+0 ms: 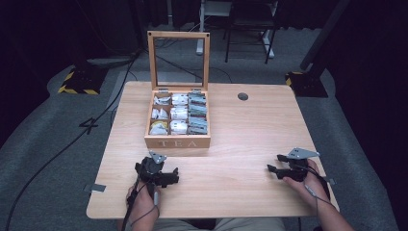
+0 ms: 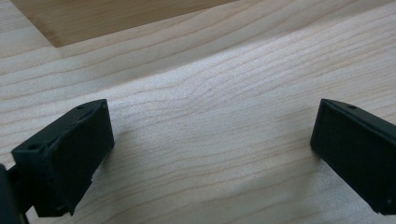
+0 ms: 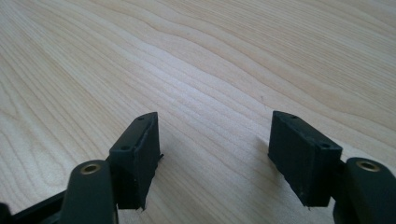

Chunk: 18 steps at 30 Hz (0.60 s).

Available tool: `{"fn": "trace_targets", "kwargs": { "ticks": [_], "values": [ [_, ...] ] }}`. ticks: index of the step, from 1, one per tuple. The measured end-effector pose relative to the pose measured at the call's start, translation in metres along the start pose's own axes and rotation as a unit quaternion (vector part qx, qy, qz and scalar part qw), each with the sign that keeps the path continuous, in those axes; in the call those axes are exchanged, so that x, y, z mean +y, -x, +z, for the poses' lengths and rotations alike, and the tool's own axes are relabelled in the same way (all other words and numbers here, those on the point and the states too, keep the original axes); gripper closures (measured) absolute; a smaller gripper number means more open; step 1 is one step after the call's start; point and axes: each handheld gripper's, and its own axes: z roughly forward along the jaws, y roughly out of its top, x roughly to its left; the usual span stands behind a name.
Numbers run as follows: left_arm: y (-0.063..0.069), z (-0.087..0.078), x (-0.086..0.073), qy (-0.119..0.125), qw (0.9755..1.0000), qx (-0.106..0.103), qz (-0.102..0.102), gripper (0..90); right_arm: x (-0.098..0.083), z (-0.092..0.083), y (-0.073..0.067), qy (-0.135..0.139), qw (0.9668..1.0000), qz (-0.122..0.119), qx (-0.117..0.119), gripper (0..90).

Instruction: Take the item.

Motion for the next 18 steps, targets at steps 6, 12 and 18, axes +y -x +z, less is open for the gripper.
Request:
{"fn": "trace_targets", "kwargs": {
  "ticks": [6,12,18],
  "values": [
    [0.0006,0.0008,0.0008,0.001,1.0000,0.001,0.000,0.0,0.0000,0.0000,0.0000,0.000,1.0000,0.000,0.000,34.1],
    [0.0006,0.0008,0.0007,0.001,1.0000,0.001,0.000,0.0,0.0005,0.0004,-0.0001,-0.001,1.0000,-0.001,-0.002,33.2],
    [0.0006,0.0008,0.0008,0.001,1.0000,0.001,0.000,0.0,0.0012,0.0014,0.0000,-0.001,1.0000,0.000,0.000,32.7]
  ]
}}
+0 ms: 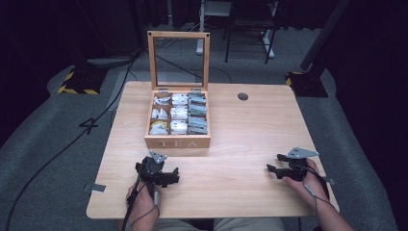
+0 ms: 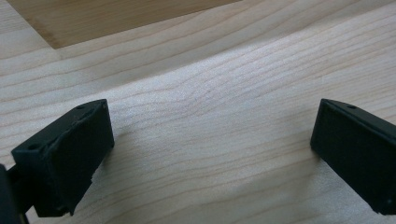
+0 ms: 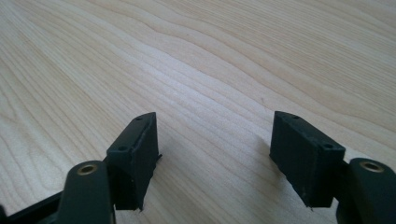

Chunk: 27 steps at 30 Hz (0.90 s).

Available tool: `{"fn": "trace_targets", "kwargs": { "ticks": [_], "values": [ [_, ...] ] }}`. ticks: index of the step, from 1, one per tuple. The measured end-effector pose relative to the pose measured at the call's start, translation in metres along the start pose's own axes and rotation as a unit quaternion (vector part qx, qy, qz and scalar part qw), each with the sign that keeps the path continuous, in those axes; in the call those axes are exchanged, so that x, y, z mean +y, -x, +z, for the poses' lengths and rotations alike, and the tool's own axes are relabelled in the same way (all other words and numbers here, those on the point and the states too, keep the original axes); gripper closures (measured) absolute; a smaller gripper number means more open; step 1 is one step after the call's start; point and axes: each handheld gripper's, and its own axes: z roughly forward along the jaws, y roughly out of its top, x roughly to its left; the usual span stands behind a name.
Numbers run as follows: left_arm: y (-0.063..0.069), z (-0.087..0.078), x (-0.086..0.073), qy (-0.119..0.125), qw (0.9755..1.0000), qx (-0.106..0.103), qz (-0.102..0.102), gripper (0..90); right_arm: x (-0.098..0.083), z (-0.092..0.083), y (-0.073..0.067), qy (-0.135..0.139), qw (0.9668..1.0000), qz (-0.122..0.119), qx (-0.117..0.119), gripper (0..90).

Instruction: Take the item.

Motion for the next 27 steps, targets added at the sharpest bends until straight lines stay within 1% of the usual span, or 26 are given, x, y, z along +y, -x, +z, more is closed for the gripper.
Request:
{"fn": "trace_targets", "kwargs": {
  "ticks": [9,10,11,14,15,16,17,18,19,20,21,22,23,25,27],
  "values": [
    [0.000,0.000,0.000,0.000,1.0000,-0.001,-0.001,0.0,0.000,0.000,0.000,0.000,1.0000,0.000,0.002,33.0],
    [0.000,0.000,0.000,0.000,1.0000,0.000,0.000,0.0,0.000,0.000,0.000,0.001,1.0000,0.000,0.003,37.2],
    [0.000,0.000,0.000,0.000,1.0000,0.000,0.000,0.0,0.000,-0.001,0.001,0.003,1.0000,-0.004,0.008,43.3],
    [0.000,0.000,0.000,0.000,1.0000,0.000,0.000,0.0,0.000,-0.001,0.001,0.009,0.9998,-0.004,0.015,44.7],
    [0.000,0.000,0.000,-0.001,1.0000,0.000,0.000,0.0,0.001,-0.003,0.001,0.016,0.9997,0.000,0.019,44.7],
    [0.000,0.000,0.000,0.000,1.0000,-0.001,-0.001,0.0,0.001,-0.003,0.001,0.016,0.9997,0.000,0.019,44.7],
    [0.000,0.000,0.000,0.000,1.0000,0.000,0.000,0.0,0.005,-0.008,0.002,0.032,0.9993,0.007,0.018,44.9],
    [0.000,0.000,0.000,0.000,1.0000,0.000,0.000,0.0,0.005,-0.008,0.002,0.032,0.9993,0.007,0.018,44.9],
    [0.000,0.000,0.000,0.000,1.0000,-0.001,-0.001,0.0,0.008,-0.011,0.002,0.043,0.9989,0.009,0.016,45.0],
    [0.000,0.000,0.000,-0.001,1.0000,-0.001,-0.001,0.0,0.013,-0.018,0.001,0.064,0.9978,0.009,0.015,45.0],
    [0.000,0.000,0.000,-0.001,1.0000,-0.001,-0.001,0.0,0.013,-0.018,0.001,0.064,0.9978,0.009,0.015,45.0],
    [0.000,0.000,0.000,0.000,1.0000,-0.001,-0.001,0.0,0.017,-0.023,-0.001,0.082,0.9964,0.010,0.017,46.1],
    [0.000,0.000,0.000,0.000,1.0000,-0.001,-0.001,0.0,0.018,-0.026,-0.002,0.093,0.9954,0.007,0.020,46.9],
    [0.000,0.000,0.000,0.000,1.0000,-0.001,-0.001,0.0,0.020,-0.031,-0.004,0.111,0.9935,0.006,0.024,49.5],
    [0.000,0.000,0.000,0.000,1.0000,-0.001,-0.001,0.0,0.023,-0.035,-0.005,0.123,0.9921,0.008,0.024,50.9]
  ]
}}
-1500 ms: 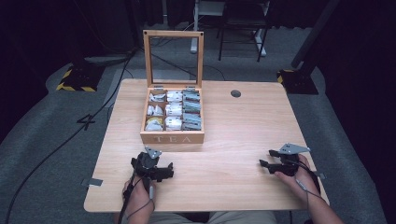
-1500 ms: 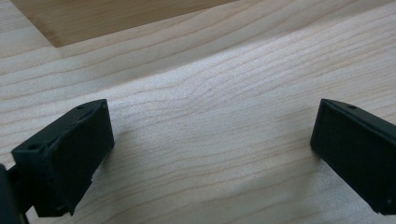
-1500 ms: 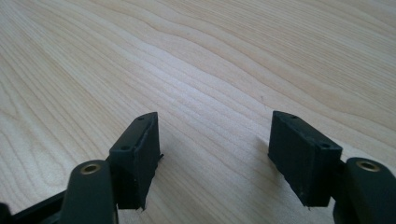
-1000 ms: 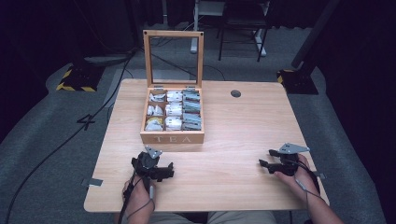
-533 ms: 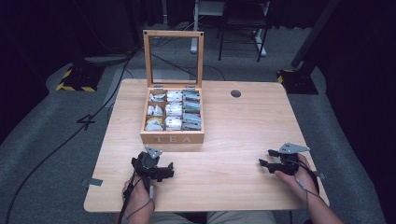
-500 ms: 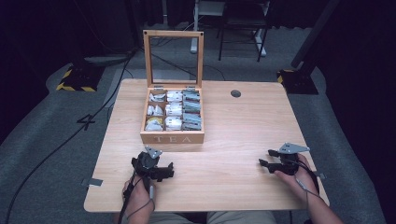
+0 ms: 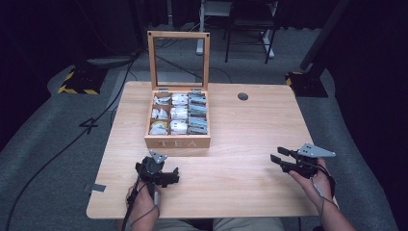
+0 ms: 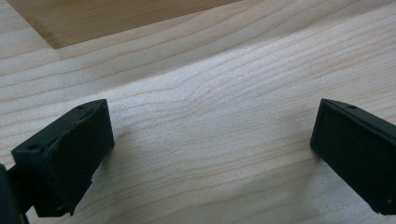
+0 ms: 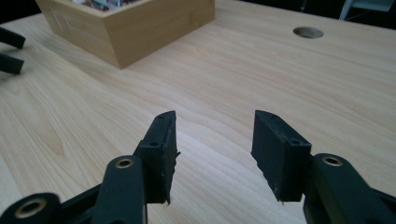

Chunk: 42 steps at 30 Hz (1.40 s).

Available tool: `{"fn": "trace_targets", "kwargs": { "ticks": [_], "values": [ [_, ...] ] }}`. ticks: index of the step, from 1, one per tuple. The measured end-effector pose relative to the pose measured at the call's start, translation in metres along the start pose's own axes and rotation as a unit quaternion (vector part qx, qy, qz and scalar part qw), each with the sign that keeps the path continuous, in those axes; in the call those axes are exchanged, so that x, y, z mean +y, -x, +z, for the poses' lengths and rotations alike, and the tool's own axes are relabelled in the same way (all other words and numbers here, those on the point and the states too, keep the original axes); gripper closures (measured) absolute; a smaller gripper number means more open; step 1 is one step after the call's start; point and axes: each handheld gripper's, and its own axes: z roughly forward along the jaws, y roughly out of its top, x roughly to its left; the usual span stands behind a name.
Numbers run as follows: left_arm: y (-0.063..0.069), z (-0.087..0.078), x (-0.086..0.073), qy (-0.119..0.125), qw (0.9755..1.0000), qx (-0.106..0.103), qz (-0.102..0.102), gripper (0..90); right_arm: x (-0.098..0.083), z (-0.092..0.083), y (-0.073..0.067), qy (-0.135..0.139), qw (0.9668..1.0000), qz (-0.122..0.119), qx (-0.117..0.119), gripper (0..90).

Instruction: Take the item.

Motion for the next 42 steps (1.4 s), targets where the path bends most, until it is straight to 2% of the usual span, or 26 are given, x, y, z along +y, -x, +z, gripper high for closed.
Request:
{"fn": "trace_targets", "kwargs": {
  "ticks": [8,14,23,25,28,33,37,42],
  "values": [
    [0.000,0.000,0.000,0.000,1.0000,0.001,0.000,0.0,0.016,-0.007,-0.001,0.018,0.9998,-0.005,0.002,51.1],
    [-0.001,0.000,0.000,0.000,1.0000,-0.002,0.005,0.0,0.027,-0.009,0.003,0.006,0.9999,0.000,0.014,54.5],
    [-0.001,0.000,0.000,0.000,1.0000,-0.002,0.005,0.0,0.053,0.002,0.003,-0.005,0.9992,-0.028,0.027,56.2],
    [-0.002,0.000,0.000,0.000,1.0000,-0.003,0.006,0.0,0.061,0.003,0.001,-0.001,0.9989,-0.036,0.028,57.8],
    [-0.001,0.000,0.000,0.000,1.0000,-0.003,0.006,0.0,0.073,0.004,-0.002,0.008,0.9987,-0.036,0.037,58.5],
    [-0.002,0.000,0.000,0.000,1.0000,-0.004,0.006,0.0,0.086,0.013,-0.010,0.004,0.9980,-0.043,0.046,58.7],
    [-0.002,0.000,0.001,0.000,0.9999,-0.004,0.010,0.0,0.098,0.026,-0.016,0.000,0.9976,-0.045,0.053,58.5],
    [-0.002,0.001,0.001,0.000,1.0000,-0.006,0.006,0.0,0.119,0.046,-0.027,-0.013,0.9960,-0.050,0.072,58.3]
  ]
}}
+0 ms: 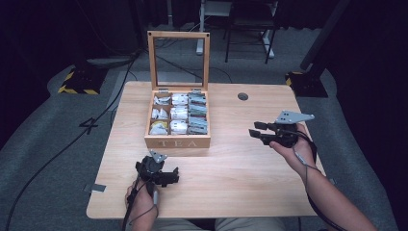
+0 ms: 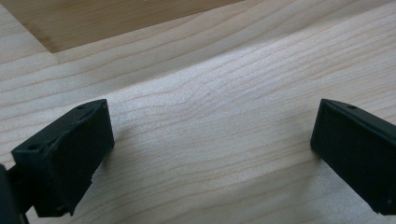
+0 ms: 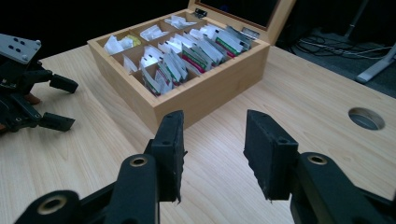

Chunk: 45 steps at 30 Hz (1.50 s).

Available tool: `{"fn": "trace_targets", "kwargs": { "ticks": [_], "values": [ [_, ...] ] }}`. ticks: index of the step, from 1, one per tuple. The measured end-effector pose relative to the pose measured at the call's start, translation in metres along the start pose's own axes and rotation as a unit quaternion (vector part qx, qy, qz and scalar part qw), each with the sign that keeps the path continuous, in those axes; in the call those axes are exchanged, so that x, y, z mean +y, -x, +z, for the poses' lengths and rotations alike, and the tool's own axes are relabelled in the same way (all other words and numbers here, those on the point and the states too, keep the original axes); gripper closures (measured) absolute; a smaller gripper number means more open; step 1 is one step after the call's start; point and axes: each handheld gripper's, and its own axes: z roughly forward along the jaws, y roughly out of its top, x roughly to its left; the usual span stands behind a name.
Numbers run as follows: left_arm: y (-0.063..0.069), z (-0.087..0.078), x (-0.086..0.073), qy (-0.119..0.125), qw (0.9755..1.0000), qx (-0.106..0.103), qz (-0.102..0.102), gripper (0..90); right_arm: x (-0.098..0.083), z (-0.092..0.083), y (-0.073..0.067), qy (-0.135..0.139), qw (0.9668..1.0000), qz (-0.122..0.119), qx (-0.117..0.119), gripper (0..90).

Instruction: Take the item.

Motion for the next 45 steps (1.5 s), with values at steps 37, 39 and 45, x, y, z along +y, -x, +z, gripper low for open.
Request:
{"fn": "trace_targets", "kwargs": {
  "ticks": [37,39,45],
  "values": [
    [0.001,-0.002,-0.003,0.002,1.0000,0.005,-0.004,0.0,0.084,0.143,-0.053,-0.049,0.9900,-0.038,0.127,60.5],
    [0.001,-0.002,-0.003,0.001,1.0000,0.004,-0.004,0.0,0.085,0.152,-0.056,-0.057,0.9893,-0.038,0.129,60.9],
    [0.001,-0.002,-0.003,0.001,1.0000,0.004,-0.003,0.0,0.088,0.172,-0.061,-0.077,0.9877,-0.044,0.129,61.5]
  ]
}}
